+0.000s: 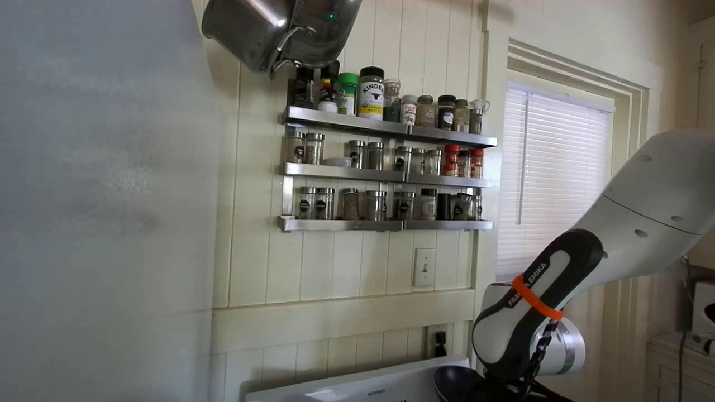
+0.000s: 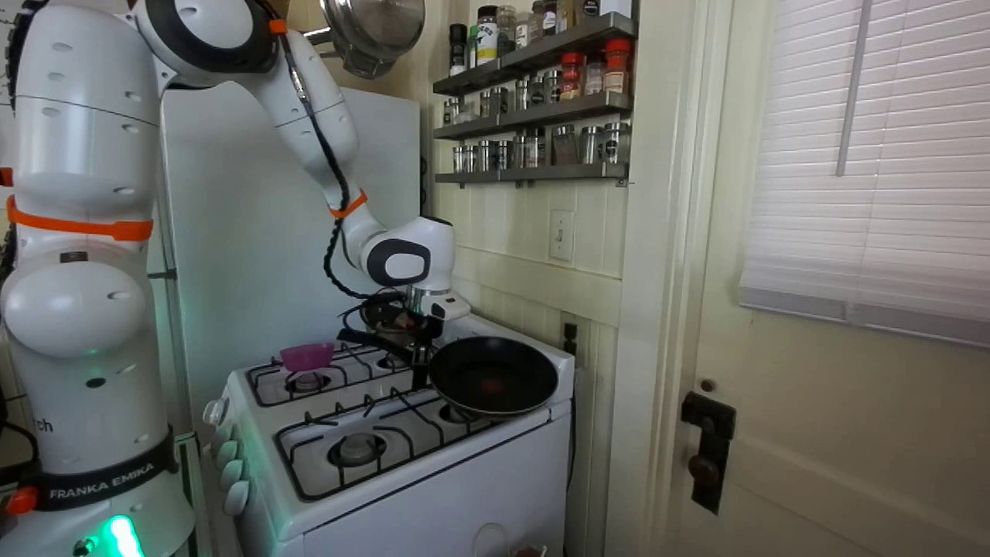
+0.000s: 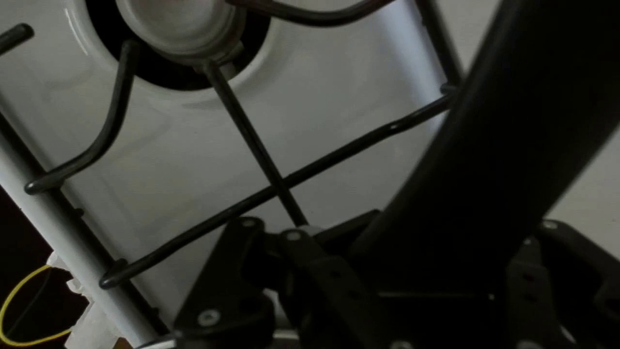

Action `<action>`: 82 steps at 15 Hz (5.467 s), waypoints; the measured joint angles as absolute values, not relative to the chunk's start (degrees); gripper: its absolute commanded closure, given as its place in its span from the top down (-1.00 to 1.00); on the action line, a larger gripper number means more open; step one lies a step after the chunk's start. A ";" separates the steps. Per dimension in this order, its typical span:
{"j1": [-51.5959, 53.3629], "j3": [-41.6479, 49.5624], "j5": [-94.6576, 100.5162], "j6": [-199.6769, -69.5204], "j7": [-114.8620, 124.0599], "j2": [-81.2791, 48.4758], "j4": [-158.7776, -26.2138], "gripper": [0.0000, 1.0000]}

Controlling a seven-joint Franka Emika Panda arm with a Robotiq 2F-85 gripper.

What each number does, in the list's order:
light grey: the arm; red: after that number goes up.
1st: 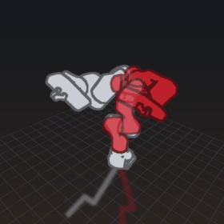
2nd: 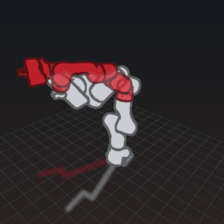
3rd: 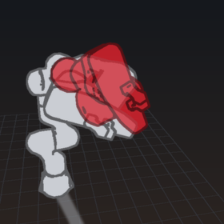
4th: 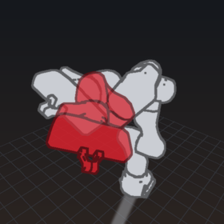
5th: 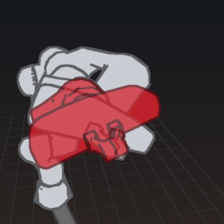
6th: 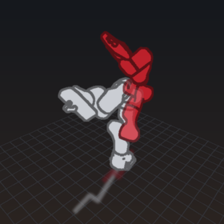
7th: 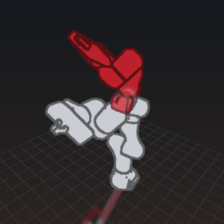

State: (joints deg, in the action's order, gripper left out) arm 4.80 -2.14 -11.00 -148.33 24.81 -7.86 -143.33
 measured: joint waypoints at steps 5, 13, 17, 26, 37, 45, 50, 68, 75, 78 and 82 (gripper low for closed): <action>6.54 -2.66 -6.80 -145.69 27.40 -4.44 -143.25 -0.99; 5.12 -2.67 -6.10 -127.30 25.64 2.16 -142.13 -0.99; 5.47 -4.23 -8.04 -126.05 24.61 1.59 -142.11 -0.99; 6.35 -6.19 -15.70 -125.74 22.25 -0.93 -142.02 -0.99; 9.39 -7.75 -13.15 -128.92 29.25 -10.76 -137.67 0.62; 9.97 -7.02 -12.25 -128.96 30.26 -14.55 -134.33 1.00; 8.75 -5.00 -12.62 -128.95 30.23 -10.88 -136.00 1.00; 4.95 -3.61 -12.76 -144.76 26.14 3.74 -152.07 1.00; 5.18 -5.09 -12.55 -146.62 26.45 4.84 -152.72 1.00; 5.73 -6.68 -12.74 -150.06 26.74 5.11 -154.04 1.00; 6.40 -7.92 -12.96 -154.42 27.76 5.30 -156.12 1.00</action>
